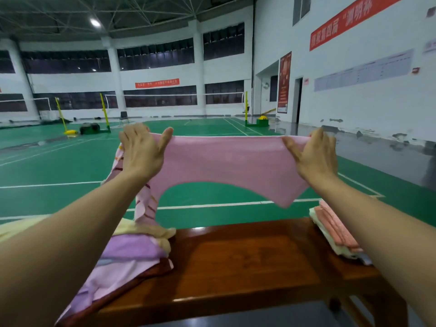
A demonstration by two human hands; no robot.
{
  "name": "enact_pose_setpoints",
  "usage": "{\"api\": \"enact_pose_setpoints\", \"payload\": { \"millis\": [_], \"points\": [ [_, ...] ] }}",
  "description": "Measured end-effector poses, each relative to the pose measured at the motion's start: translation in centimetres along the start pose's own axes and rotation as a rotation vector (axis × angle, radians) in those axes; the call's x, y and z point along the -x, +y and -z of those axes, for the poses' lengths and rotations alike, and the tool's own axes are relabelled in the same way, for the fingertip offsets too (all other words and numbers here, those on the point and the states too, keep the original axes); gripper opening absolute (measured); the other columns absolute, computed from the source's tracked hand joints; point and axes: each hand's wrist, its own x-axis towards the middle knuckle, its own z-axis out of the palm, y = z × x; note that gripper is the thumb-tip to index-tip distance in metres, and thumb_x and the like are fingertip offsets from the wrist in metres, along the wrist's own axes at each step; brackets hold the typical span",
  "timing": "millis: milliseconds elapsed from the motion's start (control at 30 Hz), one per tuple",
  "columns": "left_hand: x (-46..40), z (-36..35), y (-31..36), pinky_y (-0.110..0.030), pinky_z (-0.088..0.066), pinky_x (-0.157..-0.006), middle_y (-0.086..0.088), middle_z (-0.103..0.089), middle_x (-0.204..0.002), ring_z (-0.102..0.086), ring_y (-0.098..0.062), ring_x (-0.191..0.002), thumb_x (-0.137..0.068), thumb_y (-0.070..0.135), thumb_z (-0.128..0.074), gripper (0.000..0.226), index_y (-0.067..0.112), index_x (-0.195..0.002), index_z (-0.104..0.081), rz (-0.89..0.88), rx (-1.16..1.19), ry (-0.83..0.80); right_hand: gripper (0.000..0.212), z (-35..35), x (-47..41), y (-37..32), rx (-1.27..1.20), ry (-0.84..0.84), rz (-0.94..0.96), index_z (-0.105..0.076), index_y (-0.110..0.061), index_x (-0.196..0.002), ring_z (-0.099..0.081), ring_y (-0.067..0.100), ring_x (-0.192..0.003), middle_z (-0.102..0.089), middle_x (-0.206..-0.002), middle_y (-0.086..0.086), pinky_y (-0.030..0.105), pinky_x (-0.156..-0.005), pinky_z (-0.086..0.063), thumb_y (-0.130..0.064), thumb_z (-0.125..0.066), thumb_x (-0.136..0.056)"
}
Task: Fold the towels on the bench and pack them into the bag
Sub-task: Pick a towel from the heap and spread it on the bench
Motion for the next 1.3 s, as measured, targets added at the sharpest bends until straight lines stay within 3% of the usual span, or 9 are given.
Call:
{"api": "enact_pose_setpoints", "payload": {
  "millis": [133, 300, 467, 567, 633, 800, 933, 1067, 1300],
  "points": [
    [8.4, -1.4, -2.4, -0.046, -0.031, -0.088, -0.01, -0.034, -0.099, -0.03, -0.027, -0.093, -0.099, 0.061, -0.034, 0.055, 0.006, -0.1, -0.042, -0.047, -0.046, -0.063, 0.07, -0.2, 8.1, 3.8, 0.034, -0.113, -0.007, -0.049, -0.004, -0.102, -0.046, 0.034, -0.106, -0.051, -0.102, 0.015, 0.047, -0.091, -0.042, -0.073, -0.043, -0.091],
    [18.7, -4.2, -6.0, -0.049, -0.045, -0.061, -0.026, -0.052, -0.076, -0.054, -0.042, -0.068, -0.061, 0.015, -0.093, 0.067, 0.009, -0.123, -0.066, -0.164, -0.239, -0.443, 0.072, -0.7, 18.2, 8.2, 0.188, -0.307, -0.06, -0.053, -0.007, -0.096, -0.049, 0.034, -0.1, -0.06, -0.097, 0.017, 0.045, -0.082, -0.041, -0.075, -0.032, -0.091],
    [22.8, -3.3, -5.6, -0.042, -0.049, -0.091, -0.021, -0.07, -0.113, -0.063, -0.039, -0.103, -0.104, 0.053, -0.032, 0.06, 0.008, -0.113, -0.07, 0.177, -0.276, -0.631, 0.086, 0.1, 22.5, 10.7, 0.501, -0.522, 0.042, -0.052, -0.016, -0.073, -0.058, 0.031, -0.074, -0.06, -0.072, 0.007, 0.038, -0.065, -0.037, -0.076, 0.006, -0.091],
    [23.6, -2.6, -5.3, -0.038, -0.047, -0.094, -0.018, -0.066, -0.124, -0.061, -0.035, -0.11, -0.103, 0.052, -0.037, 0.053, 0.008, -0.119, -0.063, 0.176, -0.352, -0.753, 0.031, 1.1, 23.1, 11.2, 0.631, -0.601, 0.139, -0.054, -0.023, -0.125, -0.062, 0.02, -0.078, -0.058, -0.091, 0.0, 0.033, -0.069, -0.045, -0.042, -0.036, -0.108],
    [23.5, -2.3, -5.1, -0.036, -0.046, -0.093, -0.016, -0.064, -0.128, -0.06, -0.032, -0.111, -0.1, 0.05, -0.043, 0.05, 0.01, -0.124, -0.059, 0.198, -0.376, -0.884, 0.043, 1.7, 23.0, 10.7, 0.593, -0.707, 0.103, -0.032, -0.03, -0.15, -0.059, 0.017, -0.085, -0.051, -0.1, -0.002, 0.03, -0.069, -0.045, -0.03, -0.04, -0.107],
    [23.1, -1.8, -3.7, -0.037, -0.042, -0.104, -0.015, -0.053, -0.146, -0.053, -0.031, -0.128, -0.101, 0.054, -0.039, 0.061, 0.009, -0.142, -0.05, 0.264, -0.453, -1.129, 0.064, 2.1, 22.4, 10.4, 0.639, -0.705, -0.004, -0.059, -0.023, -0.086, -0.061, 0.025, -0.085, -0.07, -0.101, 0.005, 0.034, -0.073, -0.047, -0.07, -0.017, -0.099],
    [21.8, -0.9, -1.8, -0.028, -0.056, -0.054, -0.017, -0.064, -0.093, -0.069, -0.031, -0.074, -0.102, 0.049, -0.046, 0.053, -0.001, -0.112, -0.059, 0.542, -0.348, -1.352, 0.065, 1.9, 21.0, 9.7, 0.78, -0.732, 0.033, -0.063, -0.023, -0.093, -0.064, 0.023, -0.09, -0.069, -0.103, 0.003, 0.032, -0.073, -0.047, -0.073, -0.023, -0.096],
    [19.8, -2.6, -1.1, -0.032, -0.059, -0.064, -0.009, -0.072, -0.083, -0.071, -0.023, -0.063, -0.101, 0.044, -0.05, 0.049, 0.013, -0.139, -0.045, 0.193, -0.241, -1.085, 0.051, 0.6, 18.9, 8.0, 0.795, -0.62, 0.15, -0.067, -0.019, -0.103, -0.064, 0.024, -0.085, -0.069, -0.103, 0.005, 0.032, -0.067, -0.042, -0.056, -0.031, -0.103],
    [21.4, -10.0, 5.2, -0.036, -0.049, -0.078, 0.0, -0.067, -0.095, -0.06, -0.024, -0.088, -0.101, 0.044, -0.05, 0.031, 0.017, -0.094, -0.063, -0.071, 0.12, -0.865, 0.046, -5.0, 16.6, 8.2, 0.473, -0.555, 0.117, -0.068, -0.012, -0.101, -0.058, 0.03, -0.096, -0.066, -0.105, 0.01, 0.035, -0.07, -0.041, -0.046, -0.037, -0.103]
  ]
}}
